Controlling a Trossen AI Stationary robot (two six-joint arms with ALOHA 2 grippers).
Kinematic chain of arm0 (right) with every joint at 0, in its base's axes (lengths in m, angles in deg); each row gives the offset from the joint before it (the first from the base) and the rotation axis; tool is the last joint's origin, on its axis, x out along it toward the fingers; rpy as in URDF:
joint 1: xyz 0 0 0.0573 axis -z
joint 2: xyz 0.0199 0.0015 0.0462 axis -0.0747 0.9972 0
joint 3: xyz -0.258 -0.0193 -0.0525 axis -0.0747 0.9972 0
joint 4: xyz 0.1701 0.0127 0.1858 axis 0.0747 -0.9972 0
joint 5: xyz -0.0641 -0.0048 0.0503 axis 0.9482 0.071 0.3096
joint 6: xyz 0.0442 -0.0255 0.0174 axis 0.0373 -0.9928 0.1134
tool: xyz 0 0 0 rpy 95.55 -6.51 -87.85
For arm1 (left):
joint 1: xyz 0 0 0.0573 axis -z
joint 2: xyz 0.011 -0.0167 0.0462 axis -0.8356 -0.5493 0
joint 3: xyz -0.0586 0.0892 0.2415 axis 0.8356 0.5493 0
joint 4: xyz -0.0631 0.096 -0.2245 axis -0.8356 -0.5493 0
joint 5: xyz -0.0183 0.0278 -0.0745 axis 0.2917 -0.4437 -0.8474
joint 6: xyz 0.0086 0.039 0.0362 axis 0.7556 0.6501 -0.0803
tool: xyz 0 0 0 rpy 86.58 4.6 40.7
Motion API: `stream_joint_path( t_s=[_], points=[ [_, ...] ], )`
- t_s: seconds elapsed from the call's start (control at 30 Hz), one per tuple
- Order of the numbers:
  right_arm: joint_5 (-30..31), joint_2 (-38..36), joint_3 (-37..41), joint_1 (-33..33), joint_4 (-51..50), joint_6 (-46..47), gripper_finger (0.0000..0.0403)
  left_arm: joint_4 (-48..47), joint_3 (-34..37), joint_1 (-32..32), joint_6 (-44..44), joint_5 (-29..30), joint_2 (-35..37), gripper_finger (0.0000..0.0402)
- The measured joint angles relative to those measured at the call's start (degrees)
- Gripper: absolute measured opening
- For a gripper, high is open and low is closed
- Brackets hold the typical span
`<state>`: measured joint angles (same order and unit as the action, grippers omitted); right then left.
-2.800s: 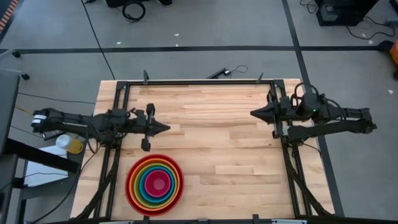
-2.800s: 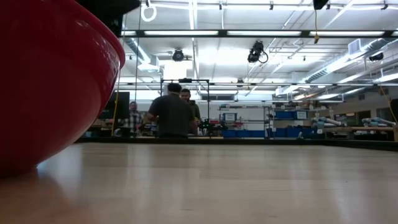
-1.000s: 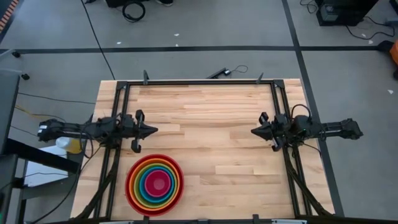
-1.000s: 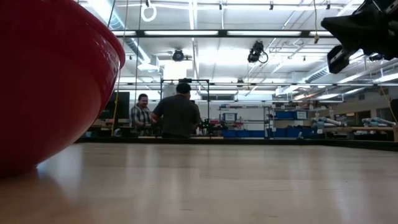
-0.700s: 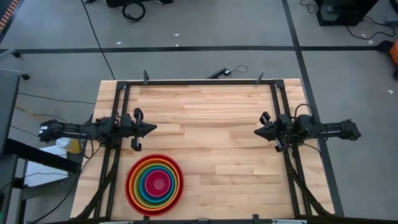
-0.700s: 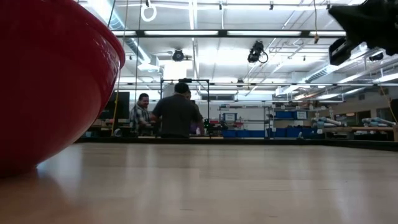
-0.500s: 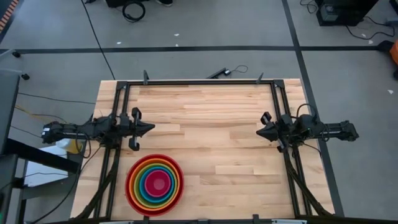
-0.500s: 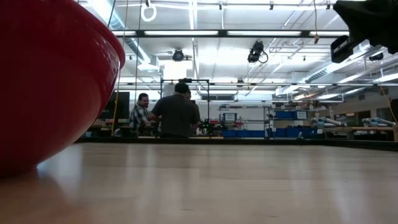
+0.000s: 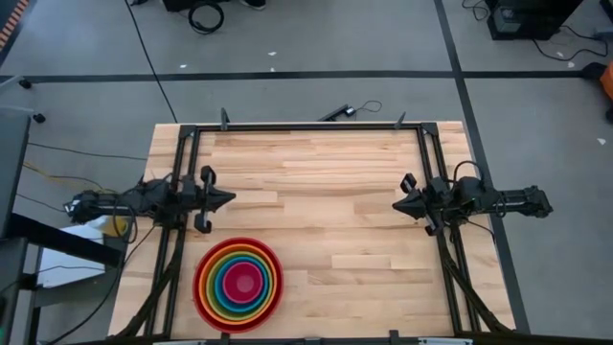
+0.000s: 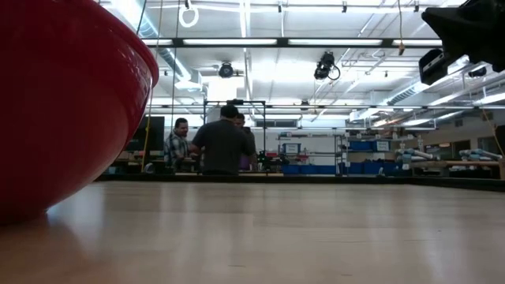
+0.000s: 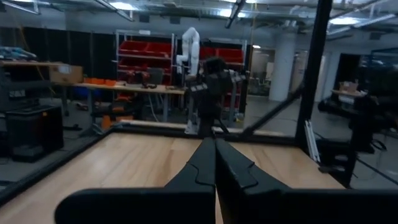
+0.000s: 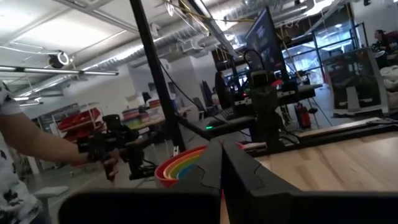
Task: Nest bowls inside each other
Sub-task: Return to Home Position
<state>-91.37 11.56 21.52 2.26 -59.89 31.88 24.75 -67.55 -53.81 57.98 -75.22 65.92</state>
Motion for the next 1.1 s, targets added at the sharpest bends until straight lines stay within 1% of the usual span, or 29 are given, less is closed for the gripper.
stream_joint_path(
  t_s=[0.1,0.27,0.5,1.1],
  points=[
    [0.9,0.0,0.0,0.0,-0.2,-1.3,0.0009,1.3,2.3,0.0,-0.3,-1.0,-0.1,0.0002],
    [0.7,0.0,0.0,0.0,0.0,-1.5,0.0012,1.6,2.3,0.0,0.3,-0.8,-0.5,0.0002],
    [0.7,0.0,0.0,0.0,0.0,-1.5,0.0025,1.5,2.3,0.0,-2.0,-0.8,-0.5,0.0002],
    [0.7,0.0,0.0,0.0,0.0,-1.4,0.0024,1.5,2.4,0.0,-2.2,-0.8,-0.5,0.0002]
  ],
)
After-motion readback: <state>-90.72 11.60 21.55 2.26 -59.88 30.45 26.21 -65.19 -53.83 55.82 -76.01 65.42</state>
